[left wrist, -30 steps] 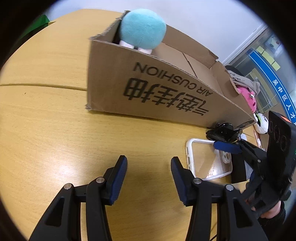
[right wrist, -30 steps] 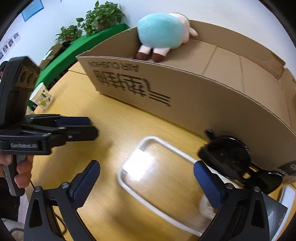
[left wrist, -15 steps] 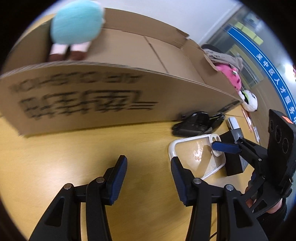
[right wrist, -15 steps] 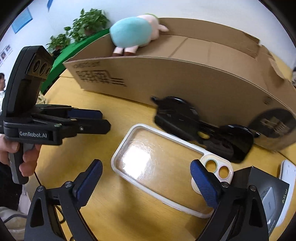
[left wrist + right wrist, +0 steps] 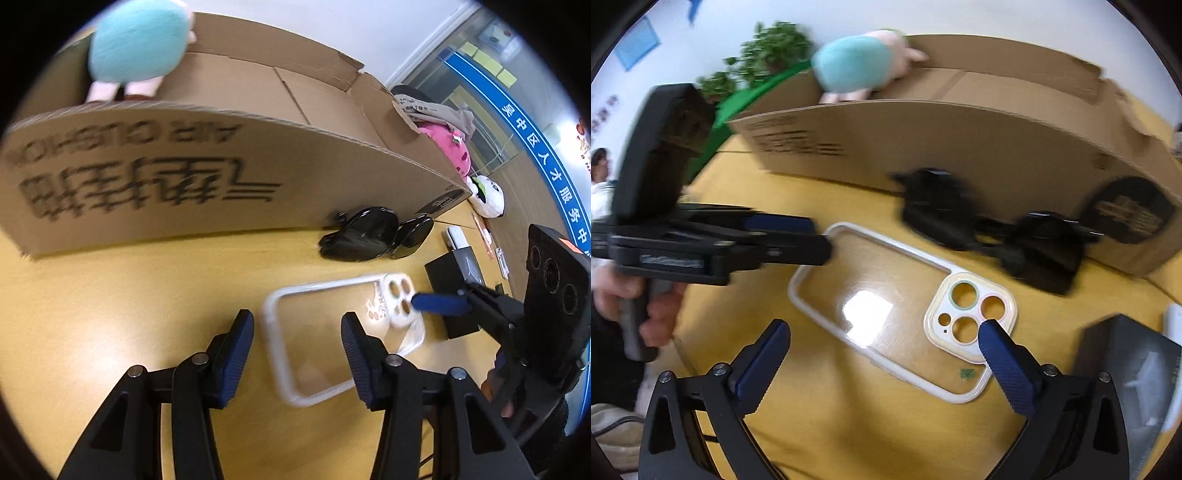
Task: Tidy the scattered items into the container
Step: 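Close the right gripper on the phone case's white rim and lift it, then carry the phone case with the right gripper over the cardboard box, then lower the phone case into the box and open the right gripper, then move both grippers toward the black charger box on the table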
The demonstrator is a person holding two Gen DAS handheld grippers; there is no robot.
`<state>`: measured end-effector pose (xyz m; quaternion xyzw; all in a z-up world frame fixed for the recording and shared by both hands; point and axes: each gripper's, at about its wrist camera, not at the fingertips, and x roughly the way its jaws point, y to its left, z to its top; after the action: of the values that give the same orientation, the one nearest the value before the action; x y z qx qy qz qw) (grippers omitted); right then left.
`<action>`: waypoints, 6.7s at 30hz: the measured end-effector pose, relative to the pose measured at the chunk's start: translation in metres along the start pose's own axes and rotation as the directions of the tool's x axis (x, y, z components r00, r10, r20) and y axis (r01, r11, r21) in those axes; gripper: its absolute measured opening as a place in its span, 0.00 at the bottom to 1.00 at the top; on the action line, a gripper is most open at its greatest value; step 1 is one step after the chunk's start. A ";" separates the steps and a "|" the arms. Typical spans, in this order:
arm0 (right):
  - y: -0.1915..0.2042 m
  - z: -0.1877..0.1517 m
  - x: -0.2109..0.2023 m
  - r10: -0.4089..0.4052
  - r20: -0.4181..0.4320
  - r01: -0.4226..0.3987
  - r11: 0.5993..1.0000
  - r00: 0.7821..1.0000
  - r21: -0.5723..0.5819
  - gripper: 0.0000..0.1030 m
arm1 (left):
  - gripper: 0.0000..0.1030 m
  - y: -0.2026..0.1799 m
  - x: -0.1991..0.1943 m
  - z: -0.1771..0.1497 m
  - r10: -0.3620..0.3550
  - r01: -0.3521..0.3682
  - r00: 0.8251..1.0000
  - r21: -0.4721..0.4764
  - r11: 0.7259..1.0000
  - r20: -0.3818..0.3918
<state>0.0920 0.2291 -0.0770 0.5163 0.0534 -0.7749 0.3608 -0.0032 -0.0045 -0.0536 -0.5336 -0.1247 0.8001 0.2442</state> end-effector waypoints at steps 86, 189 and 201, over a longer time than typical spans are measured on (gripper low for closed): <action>0.018 0.001 -0.080 -0.253 0.379 0.246 0.967 0.890 0.069 0.10 | 0.06 -0.052 -0.121 -0.001 0.175 -0.192 0.921 0.014 0.981 0.349; -0.064 0.057 -0.150 -0.304 0.430 0.253 0.952 0.850 0.172 0.97 | 0.90 -0.108 -0.131 0.069 0.193 -0.259 0.817 0.047 0.965 0.543; -0.120 -0.095 -0.123 -0.231 0.205 0.169 0.945 0.951 0.278 1.00 | 0.90 -0.134 -0.038 0.016 -0.013 -0.014 0.970 0.112 0.994 0.244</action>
<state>0.1164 0.4230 -0.0524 0.4551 -0.0383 -0.8636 0.2134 0.0282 0.0900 0.0449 -0.4164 -0.1082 0.8655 0.2567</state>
